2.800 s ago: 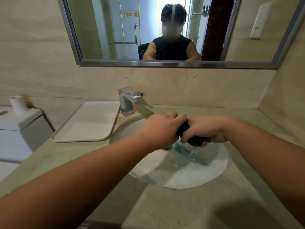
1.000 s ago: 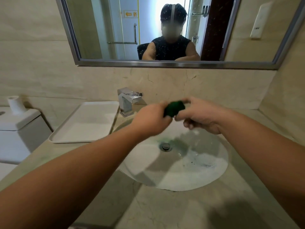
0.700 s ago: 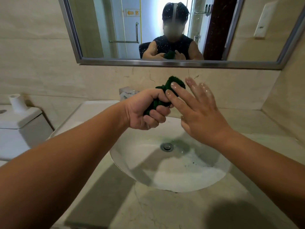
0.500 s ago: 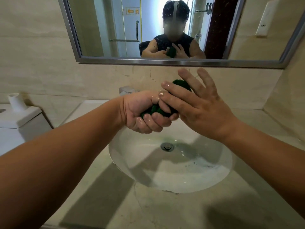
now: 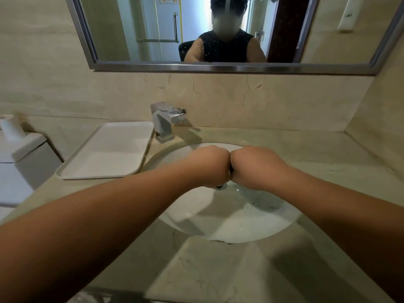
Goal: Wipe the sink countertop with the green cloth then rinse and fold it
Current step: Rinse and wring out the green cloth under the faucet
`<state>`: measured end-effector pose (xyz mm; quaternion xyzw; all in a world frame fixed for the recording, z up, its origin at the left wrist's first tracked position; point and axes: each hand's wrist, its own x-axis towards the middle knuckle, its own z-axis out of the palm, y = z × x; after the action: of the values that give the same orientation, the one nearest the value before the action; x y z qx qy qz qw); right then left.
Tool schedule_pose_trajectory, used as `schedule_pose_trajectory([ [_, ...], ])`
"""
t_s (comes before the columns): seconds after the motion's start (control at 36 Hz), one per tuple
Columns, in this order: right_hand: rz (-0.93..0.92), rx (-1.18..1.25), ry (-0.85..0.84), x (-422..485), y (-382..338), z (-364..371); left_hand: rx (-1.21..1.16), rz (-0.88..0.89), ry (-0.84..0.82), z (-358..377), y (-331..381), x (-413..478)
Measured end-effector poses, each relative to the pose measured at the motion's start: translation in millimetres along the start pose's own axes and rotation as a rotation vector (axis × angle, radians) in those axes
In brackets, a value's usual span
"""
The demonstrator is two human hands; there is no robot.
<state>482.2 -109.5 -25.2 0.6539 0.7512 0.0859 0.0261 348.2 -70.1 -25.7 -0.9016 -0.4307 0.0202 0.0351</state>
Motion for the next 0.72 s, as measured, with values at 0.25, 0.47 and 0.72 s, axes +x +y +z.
schedule_pose_trajectory([
  [0.25, -0.005, 0.437, -0.087, 6, 10, 9, 0.089, -0.004, 0.186, 8, -3, 0],
  [0.47, 0.183, 0.851, -0.276, 5, 10, 10, 0.140, 0.023, 0.239, 5, -6, -1],
  [0.72, 0.241, 1.151, -0.350, 2, 2, 19, 0.189, 0.083, 0.265, 9, -13, 0],
])
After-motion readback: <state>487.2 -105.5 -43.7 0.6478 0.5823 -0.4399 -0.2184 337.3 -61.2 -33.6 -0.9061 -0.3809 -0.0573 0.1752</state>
